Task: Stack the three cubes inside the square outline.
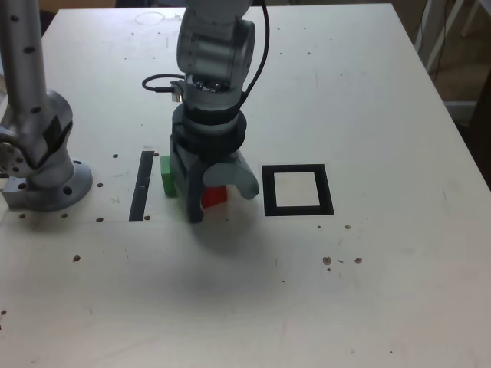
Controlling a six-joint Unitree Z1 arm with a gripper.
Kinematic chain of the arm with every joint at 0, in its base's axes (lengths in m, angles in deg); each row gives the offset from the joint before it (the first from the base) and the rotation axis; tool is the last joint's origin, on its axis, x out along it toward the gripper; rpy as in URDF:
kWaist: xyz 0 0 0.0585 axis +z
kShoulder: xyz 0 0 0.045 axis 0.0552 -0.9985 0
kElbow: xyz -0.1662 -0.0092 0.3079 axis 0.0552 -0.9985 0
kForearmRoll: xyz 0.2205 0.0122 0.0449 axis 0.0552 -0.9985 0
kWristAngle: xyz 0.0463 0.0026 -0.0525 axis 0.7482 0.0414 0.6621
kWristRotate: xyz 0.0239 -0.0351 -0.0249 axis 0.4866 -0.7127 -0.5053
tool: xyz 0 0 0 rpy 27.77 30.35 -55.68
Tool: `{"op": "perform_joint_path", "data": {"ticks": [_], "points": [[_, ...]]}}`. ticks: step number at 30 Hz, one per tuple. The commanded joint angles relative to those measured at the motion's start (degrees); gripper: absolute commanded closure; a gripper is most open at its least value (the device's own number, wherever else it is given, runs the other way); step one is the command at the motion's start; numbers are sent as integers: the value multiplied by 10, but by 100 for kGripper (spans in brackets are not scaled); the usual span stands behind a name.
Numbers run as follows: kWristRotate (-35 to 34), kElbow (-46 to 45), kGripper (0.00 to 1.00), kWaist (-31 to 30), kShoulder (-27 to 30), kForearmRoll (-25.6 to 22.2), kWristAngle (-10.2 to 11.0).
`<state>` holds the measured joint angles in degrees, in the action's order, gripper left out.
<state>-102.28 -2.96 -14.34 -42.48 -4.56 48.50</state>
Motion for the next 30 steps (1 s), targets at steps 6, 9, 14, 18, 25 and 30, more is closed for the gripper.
{"op": "perform_joint_path", "data": {"ticks": [6, 9, 14, 18, 25, 30], "points": [[-12, 0, 49, 1, -4, 4, 9], [-17, 0, 58, 1, -3, 9, 17], [-19, 0, 69, 1, 0, 9, 26], [-17, 1, 70, 1, 2, 2, 30], [-14, 11, 70, -1, 19, -35, 35], [-6, 57, 70, -17, 35, -92, 30]]}}
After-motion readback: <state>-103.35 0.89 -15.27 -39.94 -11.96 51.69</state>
